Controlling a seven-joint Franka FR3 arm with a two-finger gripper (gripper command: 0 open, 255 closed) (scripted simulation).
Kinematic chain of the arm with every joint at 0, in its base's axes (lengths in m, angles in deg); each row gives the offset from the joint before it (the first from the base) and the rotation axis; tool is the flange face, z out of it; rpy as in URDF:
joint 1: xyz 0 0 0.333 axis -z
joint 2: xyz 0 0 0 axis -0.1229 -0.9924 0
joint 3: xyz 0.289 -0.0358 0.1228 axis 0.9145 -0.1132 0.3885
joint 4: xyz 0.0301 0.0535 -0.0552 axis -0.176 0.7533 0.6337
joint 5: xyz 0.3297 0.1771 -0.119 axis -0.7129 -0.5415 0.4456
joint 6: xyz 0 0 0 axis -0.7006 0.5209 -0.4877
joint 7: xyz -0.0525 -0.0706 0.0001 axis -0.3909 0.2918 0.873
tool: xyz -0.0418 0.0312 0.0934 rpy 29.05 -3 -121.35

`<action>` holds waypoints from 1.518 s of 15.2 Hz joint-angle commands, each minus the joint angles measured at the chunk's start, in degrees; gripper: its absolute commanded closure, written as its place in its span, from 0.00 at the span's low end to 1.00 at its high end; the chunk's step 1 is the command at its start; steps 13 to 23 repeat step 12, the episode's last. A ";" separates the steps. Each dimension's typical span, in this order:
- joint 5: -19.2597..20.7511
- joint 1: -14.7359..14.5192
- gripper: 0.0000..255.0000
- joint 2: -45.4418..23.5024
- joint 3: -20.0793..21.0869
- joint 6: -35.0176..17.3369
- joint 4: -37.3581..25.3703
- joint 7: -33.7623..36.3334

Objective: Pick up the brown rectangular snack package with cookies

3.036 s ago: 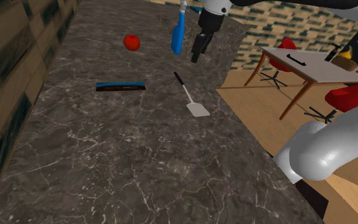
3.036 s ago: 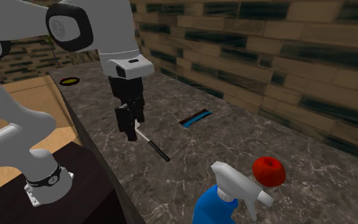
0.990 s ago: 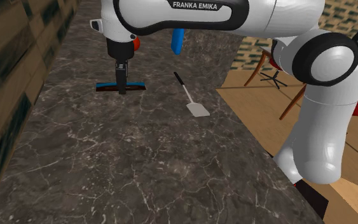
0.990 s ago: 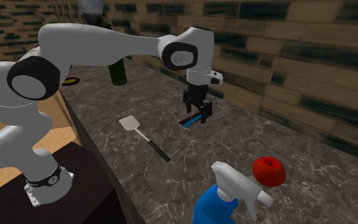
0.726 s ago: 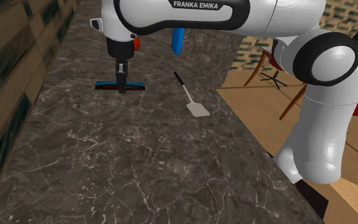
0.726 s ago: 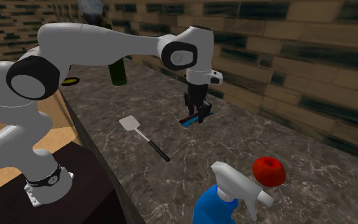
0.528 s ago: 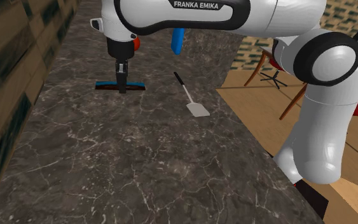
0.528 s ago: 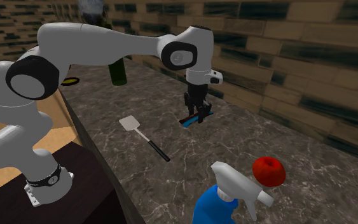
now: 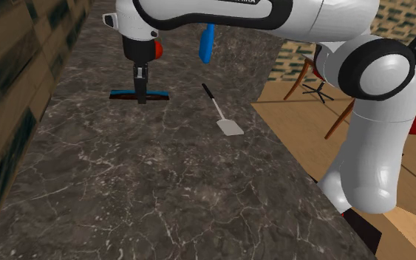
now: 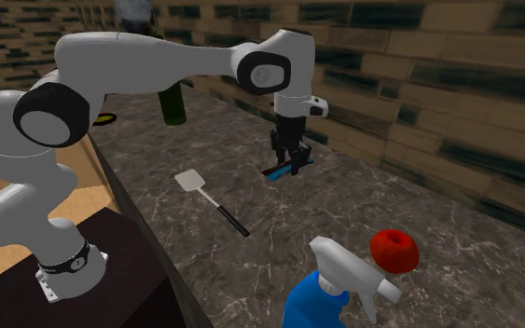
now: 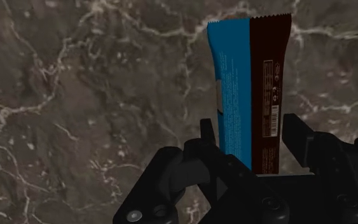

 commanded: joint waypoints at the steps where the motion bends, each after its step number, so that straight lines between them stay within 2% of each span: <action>1: 0.06 -0.18 1.00 -0.27 0.00 1.79 -2.03 -0.07; 10: 0.93 -1.84 1.00 -3.26 -0.06 10.59 -13.81 -0.17; 23: 0.95 -1.88 1.00 -3.33 -0.07 10.75 -14.05 -0.17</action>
